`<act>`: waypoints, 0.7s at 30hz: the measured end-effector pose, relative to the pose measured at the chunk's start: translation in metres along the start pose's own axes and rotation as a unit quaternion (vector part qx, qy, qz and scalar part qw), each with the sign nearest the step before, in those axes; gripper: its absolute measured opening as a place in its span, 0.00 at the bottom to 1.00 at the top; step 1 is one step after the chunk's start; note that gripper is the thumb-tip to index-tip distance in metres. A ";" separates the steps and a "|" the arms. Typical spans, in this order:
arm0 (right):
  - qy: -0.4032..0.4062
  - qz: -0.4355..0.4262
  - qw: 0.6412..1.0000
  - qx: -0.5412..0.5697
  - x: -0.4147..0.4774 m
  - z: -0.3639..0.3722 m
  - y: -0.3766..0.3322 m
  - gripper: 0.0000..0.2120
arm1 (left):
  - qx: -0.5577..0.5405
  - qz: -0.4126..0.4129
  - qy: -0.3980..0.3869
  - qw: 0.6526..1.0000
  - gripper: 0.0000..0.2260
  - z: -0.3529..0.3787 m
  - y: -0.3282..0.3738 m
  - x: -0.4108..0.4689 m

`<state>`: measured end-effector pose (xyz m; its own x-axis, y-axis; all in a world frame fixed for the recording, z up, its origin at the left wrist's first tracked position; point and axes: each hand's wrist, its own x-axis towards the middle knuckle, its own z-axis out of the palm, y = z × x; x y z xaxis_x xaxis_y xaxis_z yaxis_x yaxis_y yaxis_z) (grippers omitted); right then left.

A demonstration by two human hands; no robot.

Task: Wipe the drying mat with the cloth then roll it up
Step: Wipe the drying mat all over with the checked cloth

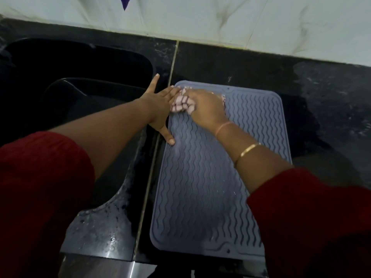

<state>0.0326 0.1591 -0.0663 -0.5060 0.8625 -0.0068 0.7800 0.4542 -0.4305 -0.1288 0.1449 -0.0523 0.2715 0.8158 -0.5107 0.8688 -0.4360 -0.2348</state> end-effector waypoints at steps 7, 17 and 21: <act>-0.054 -0.091 0.993 0.051 -0.104 0.008 -0.014 0.26 | 0.019 -0.022 0.000 1.000 0.68 -0.008 0.004 -0.008; -0.018 0.020 0.999 0.047 -0.022 -0.015 -0.003 0.13 | -0.057 0.035 0.032 0.997 0.52 0.009 0.012 -0.029; -0.039 -0.019 0.996 -0.075 -0.061 0.007 -0.024 0.19 | -0.030 0.008 -0.032 0.999 0.61 0.000 0.013 -0.028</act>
<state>0.0422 0.0944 -0.0624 -0.5583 0.8271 -0.0656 0.8035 0.5192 -0.2913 -0.1252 0.1163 -0.0415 0.2595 0.7827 -0.5657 0.8882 -0.4234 -0.1783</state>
